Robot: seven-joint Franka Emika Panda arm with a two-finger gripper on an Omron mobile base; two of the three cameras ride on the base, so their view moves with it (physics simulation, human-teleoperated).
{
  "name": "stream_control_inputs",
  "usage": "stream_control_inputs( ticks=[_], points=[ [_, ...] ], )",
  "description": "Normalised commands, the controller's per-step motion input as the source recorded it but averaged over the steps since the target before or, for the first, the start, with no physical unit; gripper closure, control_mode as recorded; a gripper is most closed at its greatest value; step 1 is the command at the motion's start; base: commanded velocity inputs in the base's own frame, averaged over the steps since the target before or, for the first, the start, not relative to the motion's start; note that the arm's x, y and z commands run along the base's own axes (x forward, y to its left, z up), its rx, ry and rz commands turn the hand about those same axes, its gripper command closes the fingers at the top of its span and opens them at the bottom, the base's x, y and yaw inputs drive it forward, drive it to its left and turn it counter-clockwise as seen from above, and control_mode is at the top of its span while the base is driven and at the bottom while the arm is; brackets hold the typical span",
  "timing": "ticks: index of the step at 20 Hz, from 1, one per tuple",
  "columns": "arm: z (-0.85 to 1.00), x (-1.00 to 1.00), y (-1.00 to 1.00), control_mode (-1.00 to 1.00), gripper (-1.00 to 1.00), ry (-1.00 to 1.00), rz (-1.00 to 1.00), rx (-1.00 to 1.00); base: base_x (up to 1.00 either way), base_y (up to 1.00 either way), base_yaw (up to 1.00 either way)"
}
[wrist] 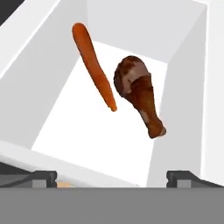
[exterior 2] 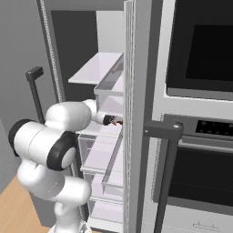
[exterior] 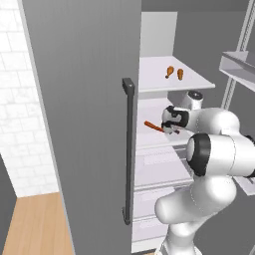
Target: Place one carrot and one chicken drumstick in each tupperware on the nearby counter, to pack two identical lunches.
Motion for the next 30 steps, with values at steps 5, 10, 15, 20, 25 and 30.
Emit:
stream_control_inputs(
  ticks=[5, 10, 15, 20, 25, 30],
  points=[
    [-0.16, 0.50, -0.41, -1.00, -1.00, 0.01, 0.02, 0.00, 0.00, 0.00, 0.00],
    [-0.30, 0.58, -0.07, -1.00, -1.00, 0.08, 0.10, 0.00, 0.00, 0.00, 0.00],
    [-0.39, 0.48, 0.00, -1.00, -1.00, 0.08, 0.14, 0.00, 0.00, 0.00, 0.00],
    [-0.03, 0.31, -0.06, -1.00, -1.00, 0.04, 0.05, 0.00, 0.00, 0.00, 0.00],
    [-0.10, 0.24, -0.04, -1.00, -1.00, 0.01, 0.00, 0.00, 0.00, 0.00, 0.00],
    [-0.52, -0.15, 0.08, -1.00, -1.00, 0.04, 0.00, 0.00, 0.00, 0.00, 0.00]
  ],
)
